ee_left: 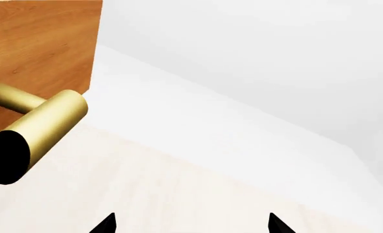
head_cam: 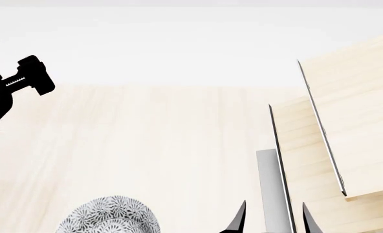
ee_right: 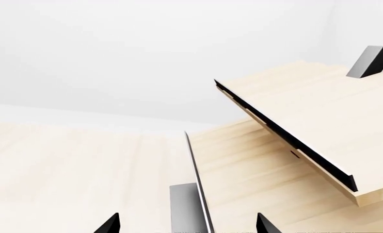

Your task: Close the top drawer of the cabinet.

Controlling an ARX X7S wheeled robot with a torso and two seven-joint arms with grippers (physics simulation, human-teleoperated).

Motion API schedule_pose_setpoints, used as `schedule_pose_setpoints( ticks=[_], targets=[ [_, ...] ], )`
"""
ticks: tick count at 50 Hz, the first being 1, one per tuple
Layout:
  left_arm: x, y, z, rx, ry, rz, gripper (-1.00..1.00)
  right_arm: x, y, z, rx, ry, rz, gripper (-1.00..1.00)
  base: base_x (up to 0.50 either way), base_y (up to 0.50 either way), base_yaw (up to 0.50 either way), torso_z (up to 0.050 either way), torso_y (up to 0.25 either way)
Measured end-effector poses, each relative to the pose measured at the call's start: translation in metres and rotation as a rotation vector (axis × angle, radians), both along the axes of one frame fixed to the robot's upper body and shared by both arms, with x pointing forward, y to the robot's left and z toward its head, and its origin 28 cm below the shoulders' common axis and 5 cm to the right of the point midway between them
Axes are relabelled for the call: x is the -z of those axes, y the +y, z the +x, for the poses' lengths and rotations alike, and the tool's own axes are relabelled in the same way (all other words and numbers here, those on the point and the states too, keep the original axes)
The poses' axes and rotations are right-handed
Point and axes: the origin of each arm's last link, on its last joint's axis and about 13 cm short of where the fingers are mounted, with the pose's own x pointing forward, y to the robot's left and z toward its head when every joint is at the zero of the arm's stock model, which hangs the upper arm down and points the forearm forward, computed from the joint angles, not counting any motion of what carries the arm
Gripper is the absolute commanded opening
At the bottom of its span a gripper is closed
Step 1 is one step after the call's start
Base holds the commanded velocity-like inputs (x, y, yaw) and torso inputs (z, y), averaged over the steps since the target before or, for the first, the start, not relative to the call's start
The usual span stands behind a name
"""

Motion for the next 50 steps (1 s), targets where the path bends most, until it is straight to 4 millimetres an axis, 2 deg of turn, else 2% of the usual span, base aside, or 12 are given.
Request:
schedule_pose_setpoints(
  ticks=[8, 20, 32, 50],
  targets=[
    [-0.012, 0.014, -0.002, 0.003, -0.014, -0.136, 1.0, 0.001, 0.0, 0.001, 0.002, 0.004, -0.003, 1.0, 0.0, 0.0, 0.0, 0.0, 0.0],
    [-0.031, 0.039, -0.007, -0.032, -0.053, -0.233, 1.0, 0.002, -0.001, 0.003, 0.007, 0.009, -0.006, 1.0, 0.0, 0.0, 0.0, 0.0, 0.0],
    [-0.051, 0.072, -0.016, -0.139, -0.102, -0.241, 1.0, 0.003, -0.001, 0.006, 0.011, 0.016, -0.008, 1.0, 0.0, 0.0, 0.0, 0.0, 0.0],
    [-0.07, 0.111, -0.031, -0.287, -0.157, -0.249, 1.0, 0.003, -0.003, 0.008, 0.02, 0.019, -0.011, 1.0, 0.0, 0.0, 0.0, 0.0, 0.0]
  ],
)
